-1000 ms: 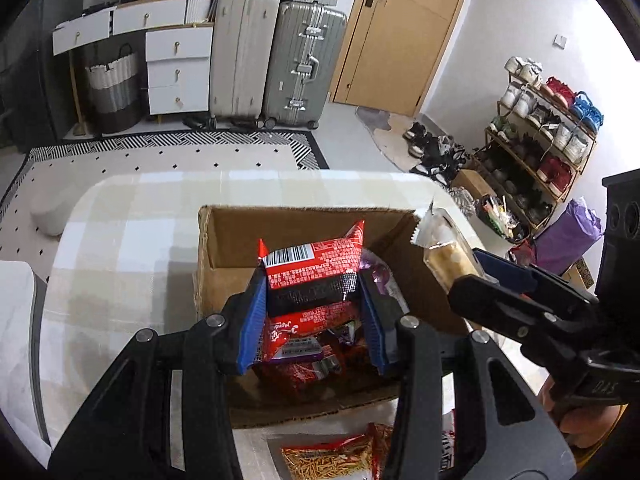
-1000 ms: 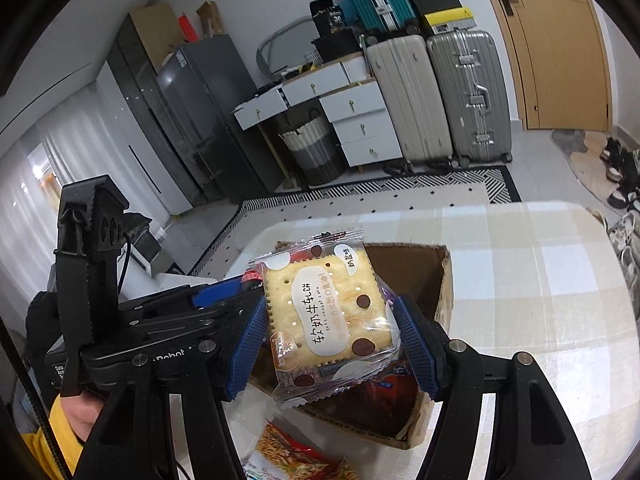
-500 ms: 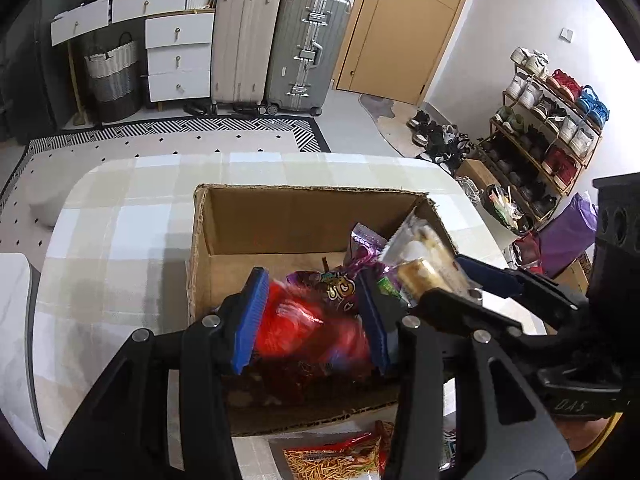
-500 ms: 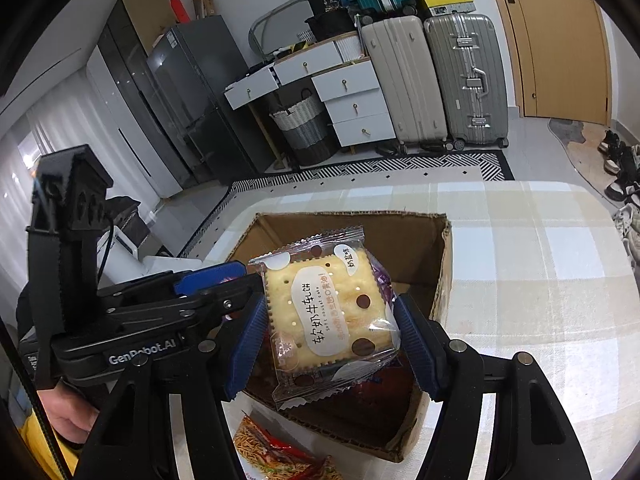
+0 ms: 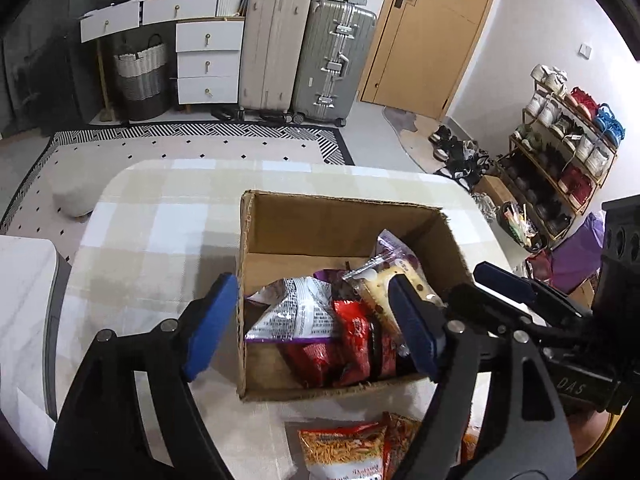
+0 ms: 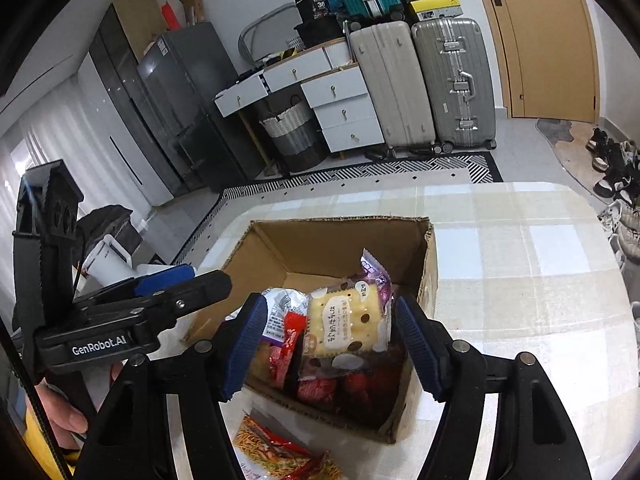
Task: Organize snacks
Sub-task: 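Withdraw both tools from the box back toward the remaining snacks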
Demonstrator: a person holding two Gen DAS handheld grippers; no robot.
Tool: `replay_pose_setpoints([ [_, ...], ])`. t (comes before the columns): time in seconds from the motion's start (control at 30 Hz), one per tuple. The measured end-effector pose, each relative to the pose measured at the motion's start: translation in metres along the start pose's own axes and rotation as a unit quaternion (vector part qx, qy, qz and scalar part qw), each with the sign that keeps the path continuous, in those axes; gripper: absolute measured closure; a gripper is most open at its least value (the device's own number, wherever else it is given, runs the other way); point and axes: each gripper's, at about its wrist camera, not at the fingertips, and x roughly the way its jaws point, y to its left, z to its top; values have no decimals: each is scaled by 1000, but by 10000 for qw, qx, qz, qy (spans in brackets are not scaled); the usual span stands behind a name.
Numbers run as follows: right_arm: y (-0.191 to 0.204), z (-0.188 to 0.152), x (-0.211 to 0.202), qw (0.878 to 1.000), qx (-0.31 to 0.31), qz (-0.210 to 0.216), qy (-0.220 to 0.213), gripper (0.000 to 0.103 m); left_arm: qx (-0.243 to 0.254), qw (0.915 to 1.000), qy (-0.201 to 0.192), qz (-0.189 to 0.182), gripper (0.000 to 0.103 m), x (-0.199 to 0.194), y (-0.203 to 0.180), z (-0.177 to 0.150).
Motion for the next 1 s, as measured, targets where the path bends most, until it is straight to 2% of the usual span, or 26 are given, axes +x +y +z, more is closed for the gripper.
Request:
replay_pose_setpoints([
  [0.3, 25, 2, -55, 9990, -145, 82, -405, 33, 136, 9989, -449, 78, 25, -73, -17, -13],
  [0.37, 36, 1, -77, 9979, -240, 133, -590, 26, 120, 9982, -586, 84, 24, -94, -22, -18],
  [0.5, 59, -4, -121, 9941, -503, 91, -958, 26, 98, 9962, -864, 94, 22, -138, -31, -32],
  [0.57, 74, -12, -147, 9912, -628, -8, -1164, 26, 102, 9948, -1010, 76, 21, -163, -35, -42],
  [0.63, 86, -22, -169, 9885, -620, 71, -1380, 25, 37, 9921, -1246, 112, 18, -191, -39, -57],
  [0.77, 103, -53, -209, 9827, -556, 270, -1747, 14, 122, 9883, -1517, 141, 15, -237, -46, -88],
  [0.83, 113, -70, -228, 9793, -600, 253, -1915, 13, 117, 9869, -1605, 104, 15, -258, -48, -105],
  [0.9, 120, -85, -247, 9764, -672, 271, -2033, 12, 83, 9858, -1675, 48, 9, -275, -49, -120],
  [0.93, 125, -93, -256, 9748, -706, 285, -2097, 10, 86, 9847, -1742, 31, 0, -287, -51, -131],
  [1.0, 133, -108, -273, 9705, -742, 299, -2275, 4, 114, 9813, -1922, 54, 1, -307, -53, -150],
])
